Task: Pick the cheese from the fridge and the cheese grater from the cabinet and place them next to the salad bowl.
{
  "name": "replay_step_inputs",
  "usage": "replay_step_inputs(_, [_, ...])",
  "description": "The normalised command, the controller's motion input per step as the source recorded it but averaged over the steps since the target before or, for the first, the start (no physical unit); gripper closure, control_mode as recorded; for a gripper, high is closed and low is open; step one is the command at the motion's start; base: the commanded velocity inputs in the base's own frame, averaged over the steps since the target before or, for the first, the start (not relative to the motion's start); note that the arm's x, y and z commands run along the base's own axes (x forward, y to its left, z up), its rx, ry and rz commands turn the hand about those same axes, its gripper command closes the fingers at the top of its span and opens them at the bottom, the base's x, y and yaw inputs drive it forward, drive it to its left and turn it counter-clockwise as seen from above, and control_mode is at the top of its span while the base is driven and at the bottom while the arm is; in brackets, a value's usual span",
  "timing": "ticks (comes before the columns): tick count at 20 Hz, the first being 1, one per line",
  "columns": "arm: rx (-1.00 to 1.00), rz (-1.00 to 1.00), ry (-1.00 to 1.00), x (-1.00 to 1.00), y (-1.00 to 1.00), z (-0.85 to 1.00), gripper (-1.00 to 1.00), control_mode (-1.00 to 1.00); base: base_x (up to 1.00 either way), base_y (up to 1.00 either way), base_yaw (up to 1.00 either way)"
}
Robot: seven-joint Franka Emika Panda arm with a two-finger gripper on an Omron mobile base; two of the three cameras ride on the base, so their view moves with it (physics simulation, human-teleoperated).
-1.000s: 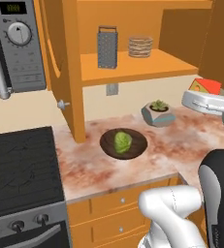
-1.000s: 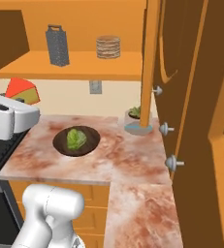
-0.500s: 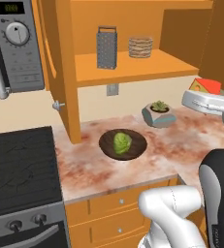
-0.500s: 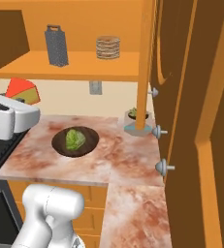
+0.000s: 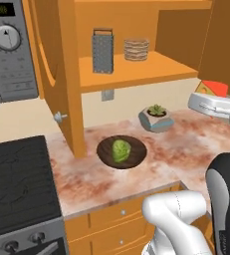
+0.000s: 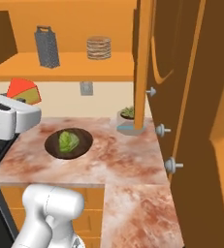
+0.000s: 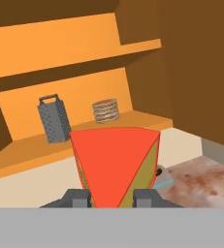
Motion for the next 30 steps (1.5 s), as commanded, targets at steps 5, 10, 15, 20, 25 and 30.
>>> replay_step_inputs(5, [0.0, 0.0, 0.0, 0.0, 0.0, 0.0, 1.0, 1.0, 0.15, -0.28, -0.29])
replay_step_inputs(10, [0.0, 0.0, 0.0, 0.0, 0.0, 0.0, 1.0, 1.0, 0.43, -0.22, -0.18])
replay_step_inputs(15, [0.14, -0.06, 0.06, -0.02, -0.27, -0.03, 1.0, -1.0, 0.0, 0.0, 0.0])
replay_step_inputs(20, [0.17, 0.0, 0.15, -0.2, -0.18, -0.14, 1.0, -1.0, 0.0, 0.0, 0.0])
replay_step_inputs(25, [0.08, 0.0, 0.16, -0.07, -0.12, -0.31, 1.0, -1.0, 0.0, 0.0, 0.0])
replay_step_inputs(30, [0.0, 0.0, 0.07, -0.01, 0.0, -0.52, 1.0, -1.0, 0.0, 0.0, 0.0])
